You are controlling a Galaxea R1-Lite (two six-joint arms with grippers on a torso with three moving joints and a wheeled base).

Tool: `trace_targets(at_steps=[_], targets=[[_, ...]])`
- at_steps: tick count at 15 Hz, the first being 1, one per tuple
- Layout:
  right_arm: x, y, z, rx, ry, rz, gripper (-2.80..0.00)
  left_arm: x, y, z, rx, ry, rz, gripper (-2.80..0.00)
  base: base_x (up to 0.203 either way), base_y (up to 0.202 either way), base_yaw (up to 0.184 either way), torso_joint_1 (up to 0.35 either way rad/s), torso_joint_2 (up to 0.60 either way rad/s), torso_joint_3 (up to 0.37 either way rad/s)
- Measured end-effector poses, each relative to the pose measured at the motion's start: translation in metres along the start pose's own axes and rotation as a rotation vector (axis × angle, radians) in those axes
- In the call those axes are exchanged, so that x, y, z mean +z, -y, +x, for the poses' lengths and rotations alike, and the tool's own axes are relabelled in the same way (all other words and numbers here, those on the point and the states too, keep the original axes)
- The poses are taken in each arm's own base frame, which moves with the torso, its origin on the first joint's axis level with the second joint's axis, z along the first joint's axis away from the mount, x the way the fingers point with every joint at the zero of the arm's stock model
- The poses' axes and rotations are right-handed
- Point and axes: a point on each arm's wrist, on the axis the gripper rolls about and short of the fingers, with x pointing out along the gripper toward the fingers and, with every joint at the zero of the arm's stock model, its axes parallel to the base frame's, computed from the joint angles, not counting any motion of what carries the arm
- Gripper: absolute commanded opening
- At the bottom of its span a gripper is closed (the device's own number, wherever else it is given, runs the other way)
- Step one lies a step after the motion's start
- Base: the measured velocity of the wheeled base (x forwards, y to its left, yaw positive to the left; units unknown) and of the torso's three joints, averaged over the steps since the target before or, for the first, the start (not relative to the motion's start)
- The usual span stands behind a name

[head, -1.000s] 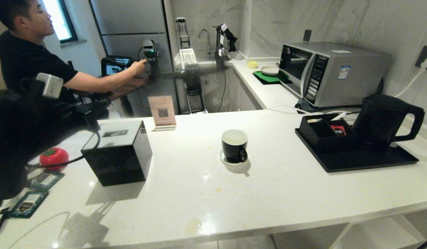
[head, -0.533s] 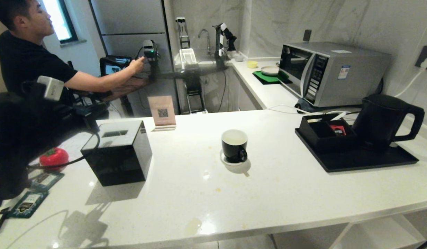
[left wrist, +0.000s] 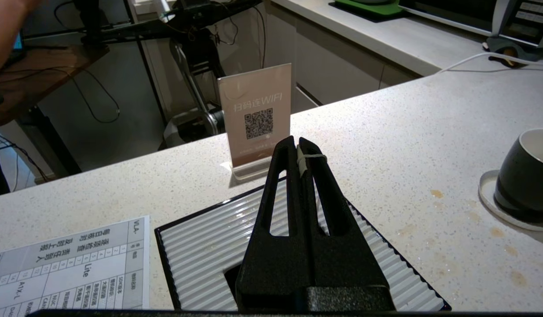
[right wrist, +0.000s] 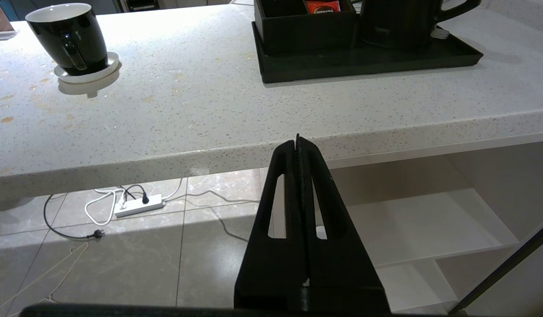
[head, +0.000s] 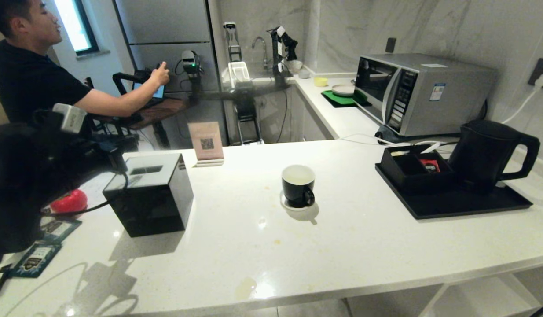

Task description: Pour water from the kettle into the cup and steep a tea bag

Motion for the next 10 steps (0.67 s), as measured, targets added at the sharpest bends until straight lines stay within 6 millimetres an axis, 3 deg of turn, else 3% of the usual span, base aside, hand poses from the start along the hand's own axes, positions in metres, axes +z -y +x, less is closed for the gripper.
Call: trace_targets(at_steps=[10], targets=[[0.000,0.000,0.000,0.000,0.000,0.000,-2.80,-0.013,-0.003,0.004,0.002,-0.037,-0.019,-2.80,0.000,0.000,0.000,0.000,0.00,0.000]])
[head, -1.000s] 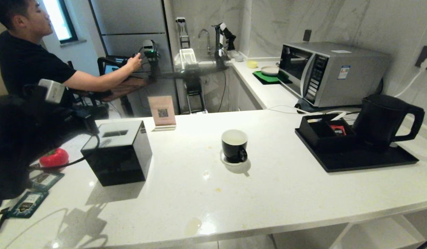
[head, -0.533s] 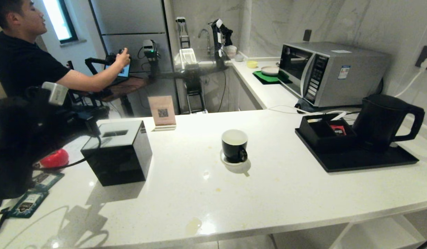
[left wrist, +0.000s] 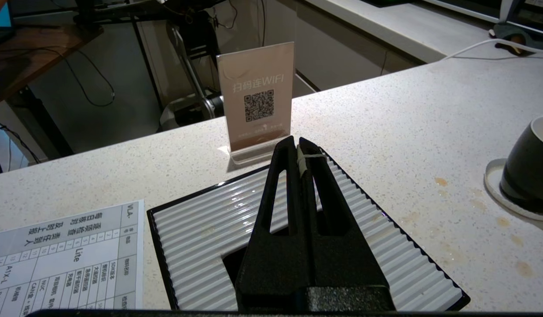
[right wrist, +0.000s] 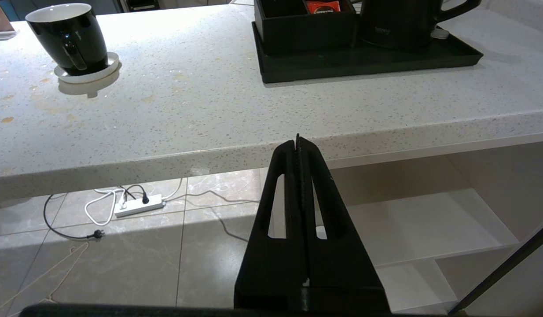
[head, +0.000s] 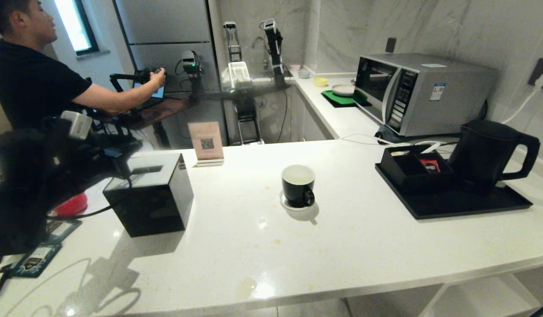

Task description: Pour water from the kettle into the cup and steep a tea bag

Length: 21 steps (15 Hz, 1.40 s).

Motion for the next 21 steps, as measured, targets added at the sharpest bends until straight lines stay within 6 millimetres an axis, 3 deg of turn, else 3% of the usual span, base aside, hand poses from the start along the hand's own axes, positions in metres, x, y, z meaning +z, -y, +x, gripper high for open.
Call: trace_targets(at_steps=[21], targets=[[0.0000,0.0000,0.0000,0.000,0.000,0.000,-2.80,-0.0041,-0.0008,0.0019,-0.001,-0.011,-0.009,-2.80,0.000,0.000,0.000,0.000,0.00,0.000]])
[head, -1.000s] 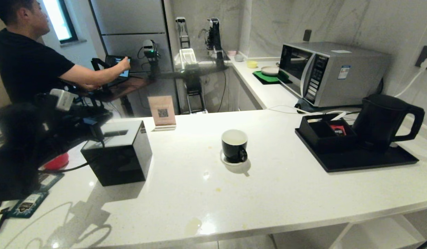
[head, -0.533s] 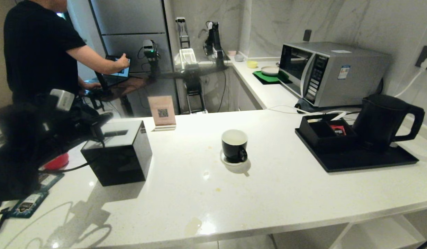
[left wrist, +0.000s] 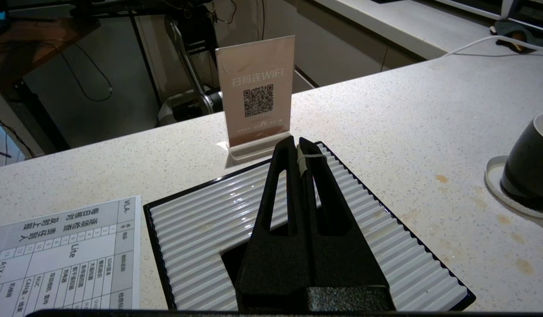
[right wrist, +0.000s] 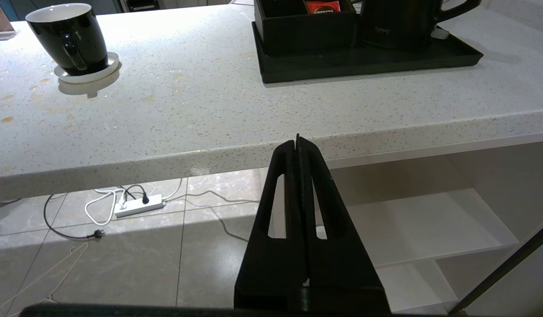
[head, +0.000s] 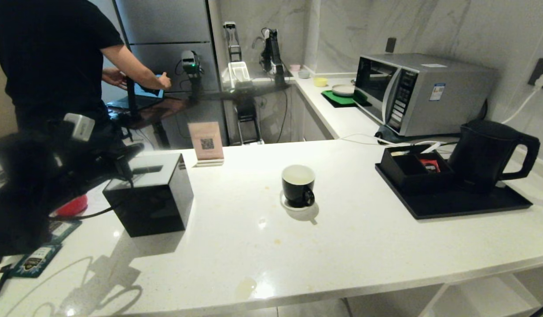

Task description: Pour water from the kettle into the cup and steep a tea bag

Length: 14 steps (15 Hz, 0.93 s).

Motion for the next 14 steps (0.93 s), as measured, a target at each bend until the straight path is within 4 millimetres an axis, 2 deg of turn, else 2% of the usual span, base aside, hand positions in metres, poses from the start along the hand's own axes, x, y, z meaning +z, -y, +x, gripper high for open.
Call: trace_targets(at_steps=[2,3,14], targets=[[0.0000,0.0000,0.0000,0.000,0.000,0.000,-2.80,0.0000,-0.0001,0.0000,0.000,0.000,0.000,-2.80,0.000,0.000,0.000,0.000,0.00,0.000],[0.0000,0.0000,0.0000,0.000,0.000,0.000,-2.80,0.0000,-0.0003,-0.0002,0.001,0.000,0.001,0.00,0.000,0.000,0.000,0.000,0.00,0.000],[0.0000,0.0000,0.0000,0.000,0.000,0.000,-2.80,0.0032,-0.0009,0.0010,0.001,0.022,0.006,0.00,0.000,0.000,0.000,0.000,0.00,0.000]])
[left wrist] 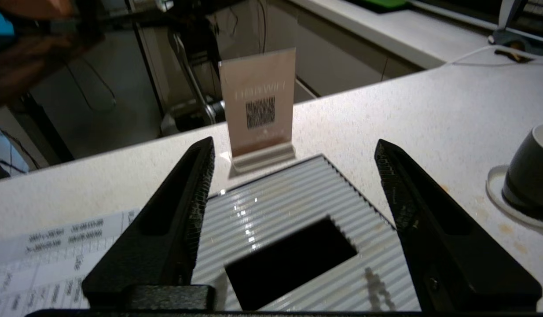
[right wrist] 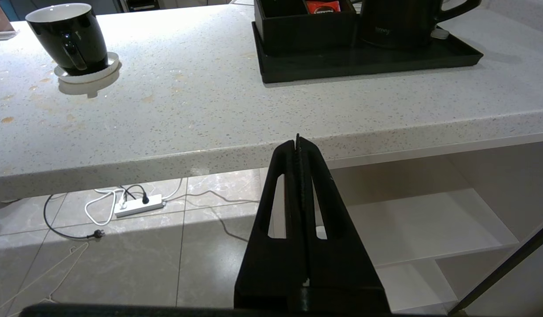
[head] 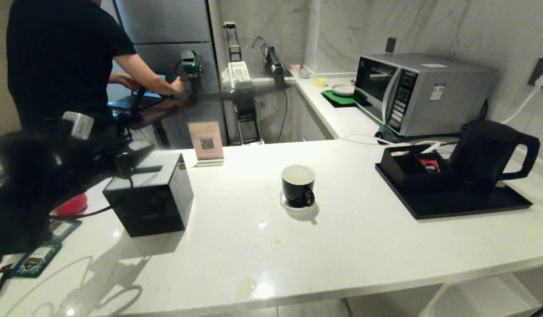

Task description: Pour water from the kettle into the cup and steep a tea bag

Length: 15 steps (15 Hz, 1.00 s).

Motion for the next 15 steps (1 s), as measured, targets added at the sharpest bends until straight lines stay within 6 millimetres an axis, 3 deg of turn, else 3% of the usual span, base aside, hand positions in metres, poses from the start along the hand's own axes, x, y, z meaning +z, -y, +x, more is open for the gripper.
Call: trace_targets(at_steps=[8,15], targets=[[0.000,0.000,0.000,0.000,0.000,0.000,-2.80,0.012,0.000,0.001,-0.002,0.102,0.044,0.00,0.000,0.000,0.000,0.000,0.00,0.000],[0.000,0.000,0.000,0.000,0.000,0.000,-2.80,0.030,0.009,-0.010,-0.010,0.143,0.067,0.00,0.000,0.000,0.000,0.000,0.00,0.000]])
